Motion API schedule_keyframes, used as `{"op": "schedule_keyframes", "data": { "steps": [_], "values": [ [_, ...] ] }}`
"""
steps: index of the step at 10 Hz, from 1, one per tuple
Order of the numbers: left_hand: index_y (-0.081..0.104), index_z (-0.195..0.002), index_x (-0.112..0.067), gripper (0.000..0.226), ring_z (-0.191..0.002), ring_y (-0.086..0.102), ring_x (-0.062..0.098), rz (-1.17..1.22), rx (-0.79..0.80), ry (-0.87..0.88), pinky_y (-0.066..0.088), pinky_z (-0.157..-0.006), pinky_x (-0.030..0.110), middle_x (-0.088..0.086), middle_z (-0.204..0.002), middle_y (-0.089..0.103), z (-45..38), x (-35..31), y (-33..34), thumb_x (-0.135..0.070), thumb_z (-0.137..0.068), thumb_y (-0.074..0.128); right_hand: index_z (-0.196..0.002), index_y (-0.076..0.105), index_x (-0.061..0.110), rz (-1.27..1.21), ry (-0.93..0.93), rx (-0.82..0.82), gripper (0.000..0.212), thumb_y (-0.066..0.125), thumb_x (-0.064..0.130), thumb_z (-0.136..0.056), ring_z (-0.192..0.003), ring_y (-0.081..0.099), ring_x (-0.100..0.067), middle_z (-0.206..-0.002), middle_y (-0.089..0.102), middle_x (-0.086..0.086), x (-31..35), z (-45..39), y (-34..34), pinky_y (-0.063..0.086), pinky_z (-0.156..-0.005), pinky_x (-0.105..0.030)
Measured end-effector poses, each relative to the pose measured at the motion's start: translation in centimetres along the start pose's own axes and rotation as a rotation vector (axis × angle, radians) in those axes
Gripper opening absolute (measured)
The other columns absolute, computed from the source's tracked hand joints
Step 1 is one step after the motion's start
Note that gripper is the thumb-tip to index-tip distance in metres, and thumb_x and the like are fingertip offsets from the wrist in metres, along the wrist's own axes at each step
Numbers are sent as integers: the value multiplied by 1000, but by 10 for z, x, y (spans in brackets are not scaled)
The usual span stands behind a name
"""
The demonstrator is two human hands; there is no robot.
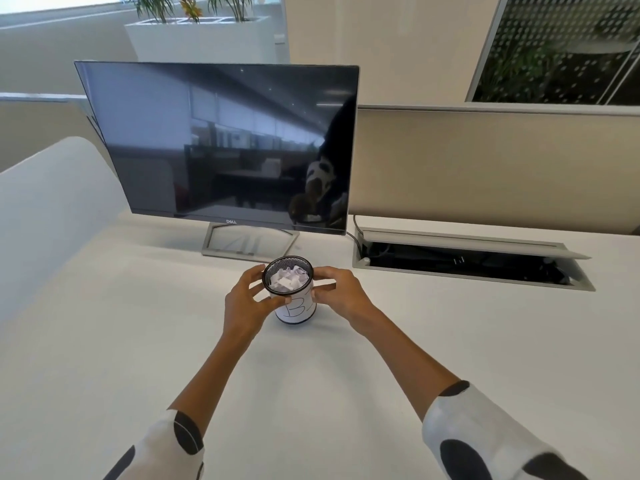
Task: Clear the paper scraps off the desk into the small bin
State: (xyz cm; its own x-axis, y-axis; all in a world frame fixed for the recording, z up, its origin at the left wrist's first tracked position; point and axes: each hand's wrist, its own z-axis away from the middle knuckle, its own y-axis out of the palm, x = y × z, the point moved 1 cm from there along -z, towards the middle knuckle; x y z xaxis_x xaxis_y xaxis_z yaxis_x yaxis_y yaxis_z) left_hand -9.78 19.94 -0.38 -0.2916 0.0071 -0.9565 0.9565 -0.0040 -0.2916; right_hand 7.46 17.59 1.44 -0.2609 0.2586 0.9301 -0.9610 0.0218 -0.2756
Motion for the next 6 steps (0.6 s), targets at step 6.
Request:
{"op": "schedule_keyframes", "data": {
  "steps": [6],
  "values": [
    [56, -115, -12, 60, -96, 56, 20, -224, 43, 95, 45, -79, 26, 5, -111, 63, 12, -5, 3, -11, -62, 84, -132, 48, 9, 61, 51, 4, 52, 61, 1, -82, -112, 60, -23, -130, 57, -9, -1, 17, 1, 49, -87, -29]
  ]
}}
